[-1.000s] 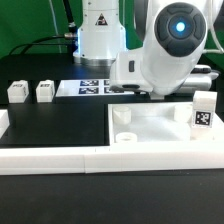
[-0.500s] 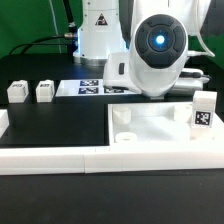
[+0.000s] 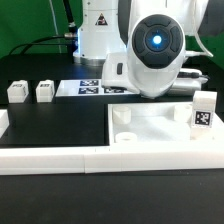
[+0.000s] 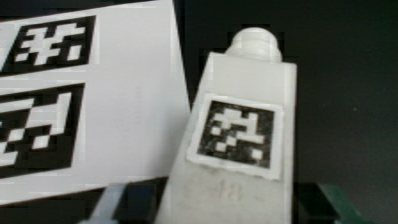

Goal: Assemble square table

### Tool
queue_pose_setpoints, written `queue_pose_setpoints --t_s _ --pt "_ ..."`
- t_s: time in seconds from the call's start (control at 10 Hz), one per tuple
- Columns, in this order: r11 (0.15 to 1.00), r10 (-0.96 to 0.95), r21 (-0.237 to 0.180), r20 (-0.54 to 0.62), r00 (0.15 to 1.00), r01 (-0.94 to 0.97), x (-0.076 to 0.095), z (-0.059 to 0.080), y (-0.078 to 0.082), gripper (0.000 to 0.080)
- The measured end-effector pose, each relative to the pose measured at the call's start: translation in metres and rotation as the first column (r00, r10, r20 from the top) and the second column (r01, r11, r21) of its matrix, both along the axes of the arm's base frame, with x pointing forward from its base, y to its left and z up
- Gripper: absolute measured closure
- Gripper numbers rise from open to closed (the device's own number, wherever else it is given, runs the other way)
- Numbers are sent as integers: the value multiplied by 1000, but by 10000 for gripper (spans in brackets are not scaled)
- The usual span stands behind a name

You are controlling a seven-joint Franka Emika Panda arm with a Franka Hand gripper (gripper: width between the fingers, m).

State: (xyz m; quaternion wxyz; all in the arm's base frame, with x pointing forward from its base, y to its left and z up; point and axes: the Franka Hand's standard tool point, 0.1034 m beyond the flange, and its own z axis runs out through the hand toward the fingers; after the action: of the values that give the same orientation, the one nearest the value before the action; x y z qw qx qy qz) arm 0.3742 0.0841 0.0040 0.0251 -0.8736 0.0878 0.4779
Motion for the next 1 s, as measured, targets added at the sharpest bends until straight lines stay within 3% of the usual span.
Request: queue_pose_setpoints --t_s 0.4,0.5,0.7,0.8,0.9,1.0 --pt "1000 -5 0 0 1000 5 1 0 -2 481" --pt "1000 -10 3 -7 1000 10 3 6 -4 481" --pt "999 -35 26 31 999 35 33 50 -14 479" --pt "999 -43 34 49 998 41 39 71 -17 479" --pt "998 -46 35 81 996 43 45 85 -20 479" --pt "998 -55 30 97 994 52 39 82 -23 479"
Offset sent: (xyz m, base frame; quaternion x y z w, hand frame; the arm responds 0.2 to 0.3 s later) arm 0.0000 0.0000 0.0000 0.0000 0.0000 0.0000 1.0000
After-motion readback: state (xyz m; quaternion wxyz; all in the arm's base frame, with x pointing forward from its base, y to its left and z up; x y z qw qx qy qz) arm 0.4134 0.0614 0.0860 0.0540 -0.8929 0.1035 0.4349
